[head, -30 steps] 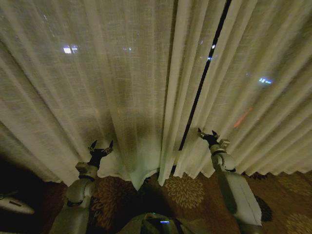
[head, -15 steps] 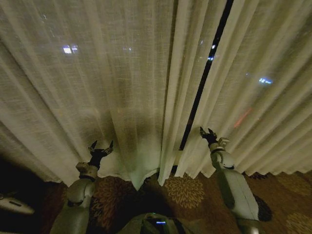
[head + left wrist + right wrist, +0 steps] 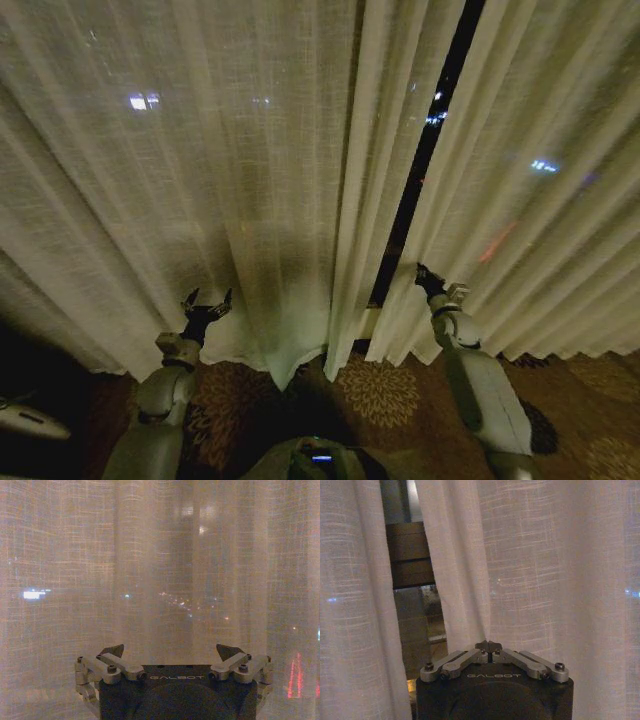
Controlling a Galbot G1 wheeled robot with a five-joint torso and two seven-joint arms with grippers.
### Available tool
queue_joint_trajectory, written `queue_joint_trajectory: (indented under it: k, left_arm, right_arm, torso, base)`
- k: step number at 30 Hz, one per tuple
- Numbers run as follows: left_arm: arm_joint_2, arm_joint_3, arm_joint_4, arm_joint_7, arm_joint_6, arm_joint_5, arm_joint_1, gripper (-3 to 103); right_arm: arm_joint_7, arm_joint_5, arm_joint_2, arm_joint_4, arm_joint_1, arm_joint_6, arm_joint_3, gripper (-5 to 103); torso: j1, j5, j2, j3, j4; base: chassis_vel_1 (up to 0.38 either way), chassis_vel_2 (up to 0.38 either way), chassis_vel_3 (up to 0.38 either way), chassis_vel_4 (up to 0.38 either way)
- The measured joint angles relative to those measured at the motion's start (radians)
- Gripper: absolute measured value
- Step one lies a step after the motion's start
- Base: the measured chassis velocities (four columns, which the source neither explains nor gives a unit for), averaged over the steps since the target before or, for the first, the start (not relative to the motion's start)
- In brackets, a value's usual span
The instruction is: Open the curtains by pulling them apart, changing their state from closed to fully open.
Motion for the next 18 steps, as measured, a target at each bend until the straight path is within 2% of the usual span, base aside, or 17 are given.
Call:
queue_joint_trajectory:
  k: [18]
  left_arm:
    - [-0.002, 0.008, 0.012, 0.002, -0.017, -0.003, -0.006, 100]
  right_arm:
    - [-0.005, -0.009, -0.028, 0.162, -0.025, -0.016, 0.017, 0]
  torso:
    - [0.000, 0.0000, 0.000, 0.000, 0.0000]
  base:
    - [0.000, 0.000, 0.000, 0.000]
